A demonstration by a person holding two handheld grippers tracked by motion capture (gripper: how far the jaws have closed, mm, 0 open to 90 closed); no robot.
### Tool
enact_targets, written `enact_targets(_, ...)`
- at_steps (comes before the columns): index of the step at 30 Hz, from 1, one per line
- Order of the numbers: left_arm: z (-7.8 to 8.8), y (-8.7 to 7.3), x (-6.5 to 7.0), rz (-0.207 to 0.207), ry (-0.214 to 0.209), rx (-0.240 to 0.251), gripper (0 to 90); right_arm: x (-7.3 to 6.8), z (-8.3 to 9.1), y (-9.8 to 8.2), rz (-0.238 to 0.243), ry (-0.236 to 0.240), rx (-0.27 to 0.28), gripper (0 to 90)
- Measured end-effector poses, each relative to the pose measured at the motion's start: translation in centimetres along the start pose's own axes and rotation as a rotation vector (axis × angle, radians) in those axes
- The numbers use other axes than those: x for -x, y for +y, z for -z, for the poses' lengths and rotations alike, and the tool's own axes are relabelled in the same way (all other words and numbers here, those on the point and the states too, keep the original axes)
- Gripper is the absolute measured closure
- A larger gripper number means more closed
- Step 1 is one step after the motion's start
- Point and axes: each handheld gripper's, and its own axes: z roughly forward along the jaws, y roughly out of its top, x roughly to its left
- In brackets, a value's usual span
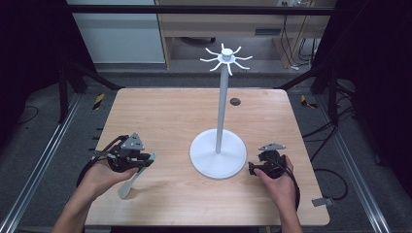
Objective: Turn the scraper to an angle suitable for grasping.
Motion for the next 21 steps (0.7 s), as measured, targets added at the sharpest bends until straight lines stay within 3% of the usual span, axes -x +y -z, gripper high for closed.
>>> enact_targets(7, 2.6, 0.9, 0.5, -0.013, 0.024, 0.141, 74.1, 0.0, 0.0, 0.0, -0.002, -0.003, 0.0, 16.3)
enact_targets(13, 3.6, 1.0, 0.4, 0.029, 0.039, 0.262, 75.0, 0.0, 0.1, 0.0, -0.002, -0.004, 0.006, 16.4)
enact_targets(21, 4.1, 0.9, 0.1, 0.06, 0.064, 0.358, 75.9, 0.0, 0.1, 0.1, 0.003, -0.005, 0.01, 16.5)
